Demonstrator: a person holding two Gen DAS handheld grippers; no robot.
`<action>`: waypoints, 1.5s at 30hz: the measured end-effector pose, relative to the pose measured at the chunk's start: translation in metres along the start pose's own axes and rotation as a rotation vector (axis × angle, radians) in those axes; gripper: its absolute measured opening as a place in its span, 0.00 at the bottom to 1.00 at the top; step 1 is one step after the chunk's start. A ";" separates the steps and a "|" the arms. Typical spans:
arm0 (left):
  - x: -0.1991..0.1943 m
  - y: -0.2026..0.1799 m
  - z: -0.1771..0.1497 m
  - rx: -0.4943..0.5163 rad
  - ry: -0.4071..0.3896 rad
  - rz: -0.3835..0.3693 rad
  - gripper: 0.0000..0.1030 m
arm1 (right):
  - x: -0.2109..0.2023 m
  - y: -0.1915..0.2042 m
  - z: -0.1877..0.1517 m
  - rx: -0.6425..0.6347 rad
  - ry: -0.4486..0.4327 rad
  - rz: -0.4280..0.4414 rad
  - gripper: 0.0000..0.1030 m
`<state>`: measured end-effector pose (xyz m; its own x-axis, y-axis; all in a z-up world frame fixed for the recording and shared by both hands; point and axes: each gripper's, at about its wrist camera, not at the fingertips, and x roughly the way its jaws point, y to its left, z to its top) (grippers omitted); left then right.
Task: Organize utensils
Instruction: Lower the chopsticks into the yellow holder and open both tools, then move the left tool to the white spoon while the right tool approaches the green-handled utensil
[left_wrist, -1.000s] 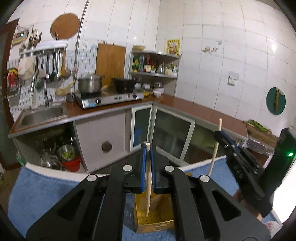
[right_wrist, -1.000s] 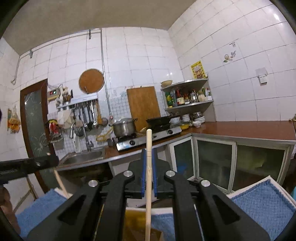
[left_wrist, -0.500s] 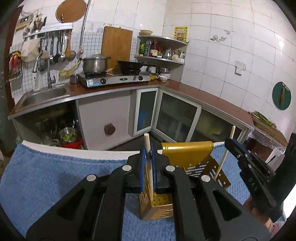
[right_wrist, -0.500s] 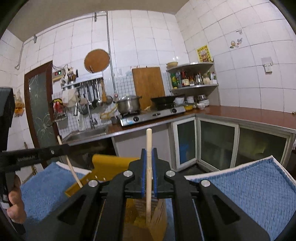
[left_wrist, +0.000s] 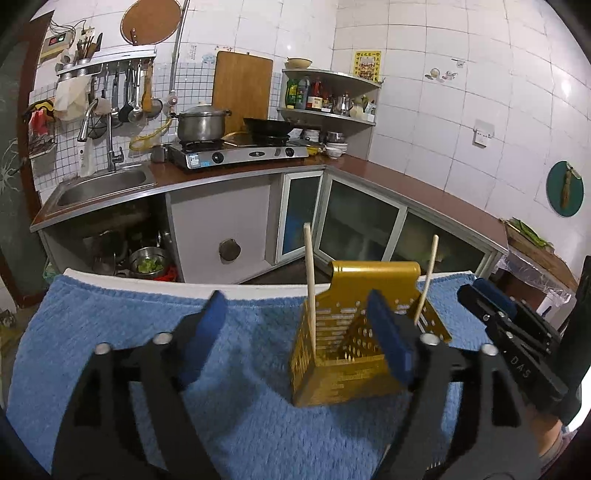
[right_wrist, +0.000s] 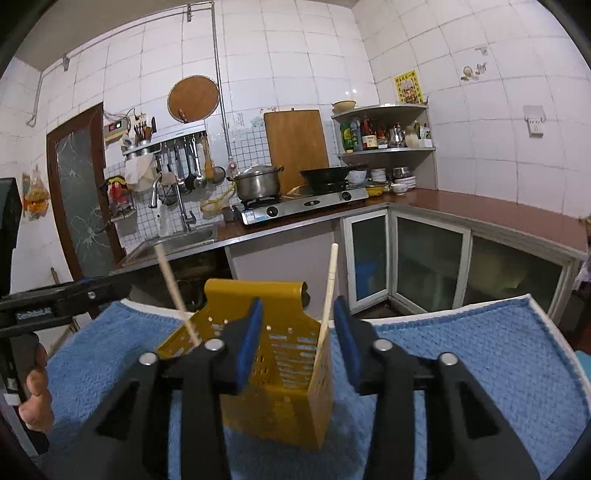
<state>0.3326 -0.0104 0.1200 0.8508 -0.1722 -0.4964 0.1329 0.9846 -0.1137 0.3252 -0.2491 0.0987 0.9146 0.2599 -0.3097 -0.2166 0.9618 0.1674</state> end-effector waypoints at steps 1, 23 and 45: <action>-0.005 0.002 -0.003 0.001 -0.002 0.008 0.85 | -0.004 0.002 0.000 -0.012 0.011 -0.011 0.40; -0.015 0.024 -0.149 -0.039 0.332 0.032 0.95 | -0.072 0.004 -0.126 0.069 0.362 -0.234 0.60; -0.004 0.006 -0.188 -0.017 0.460 -0.034 0.57 | -0.072 0.022 -0.178 0.111 0.504 -0.196 0.49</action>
<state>0.2344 -0.0101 -0.0408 0.5311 -0.2042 -0.8223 0.1456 0.9781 -0.1489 0.1937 -0.2314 -0.0416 0.6517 0.1120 -0.7501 0.0040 0.9885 0.1510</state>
